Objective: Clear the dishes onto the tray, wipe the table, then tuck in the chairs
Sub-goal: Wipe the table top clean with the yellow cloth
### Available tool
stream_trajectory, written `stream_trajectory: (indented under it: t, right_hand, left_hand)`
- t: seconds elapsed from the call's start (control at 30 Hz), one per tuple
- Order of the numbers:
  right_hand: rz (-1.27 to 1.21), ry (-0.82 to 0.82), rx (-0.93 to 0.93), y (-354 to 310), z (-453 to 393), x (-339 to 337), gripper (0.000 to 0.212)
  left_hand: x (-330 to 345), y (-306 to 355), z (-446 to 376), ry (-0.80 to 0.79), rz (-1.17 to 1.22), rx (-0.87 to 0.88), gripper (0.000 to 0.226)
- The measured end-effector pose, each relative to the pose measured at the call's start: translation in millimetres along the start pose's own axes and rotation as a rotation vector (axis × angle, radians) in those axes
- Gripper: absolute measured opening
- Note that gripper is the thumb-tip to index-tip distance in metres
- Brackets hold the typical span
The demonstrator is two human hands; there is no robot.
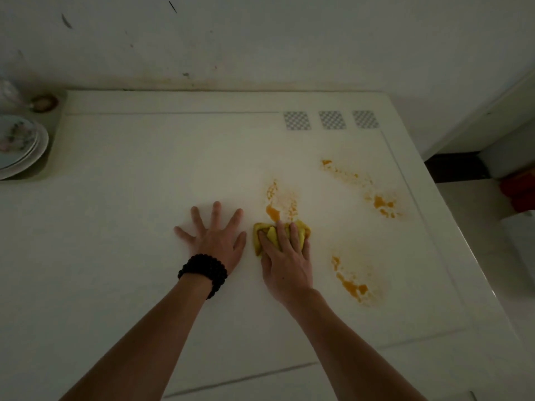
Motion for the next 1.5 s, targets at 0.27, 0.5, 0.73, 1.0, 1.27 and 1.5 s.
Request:
stream_trajectory:
  t: [0.27, 0.5, 0.73, 1.0, 1.27, 1.5]
  right_hand:
    - [-0.021, -0.023, -0.045, 18.0, -71.0, -10.6, 0.068]
    - [-0.013, -0.020, -0.072, 30.4, -125.0, -17.2, 0.066]
    - [0.003, -0.059, -0.111, 45.5, -201.0, -24.2, 0.058]
    - [0.024, -0.095, -0.161, 68.4, -293.9, -27.7, 0.050]
    - [0.027, -0.065, -0.193, 85.8, -351.4, -31.5, 0.049]
    - [0.035, -0.077, -0.223, 98.0, -366.0, -39.3, 0.048]
  left_hand:
    - [-18.2, 12.2, -61.9, 0.039, -0.043, 0.053, 0.056]
    - [-30.2, 28.6, -108.9, 0.078, -0.054, 0.081, 0.052]
    - [-51.3, 46.5, -166.2, 0.084, -0.044, 0.095, 0.050]
    - [-69.5, 59.8, -224.2, 0.043, -0.049, 0.005, 0.062]
    - [-92.3, 74.3, -255.9, -0.102, -0.072, -0.024, 0.081]
    - [-88.5, 86.6, -258.5, -0.067, -0.080, -0.073, 0.081]
Point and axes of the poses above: each hand's wrist, its own z-axis away from the middle knuckle, its own x-axis out of the palm, y = z × x, the point moved 1 cm from there along -z, towards the middle knuckle, and after that the axes turned 15 degrees about -x, right-handed, at the moved point
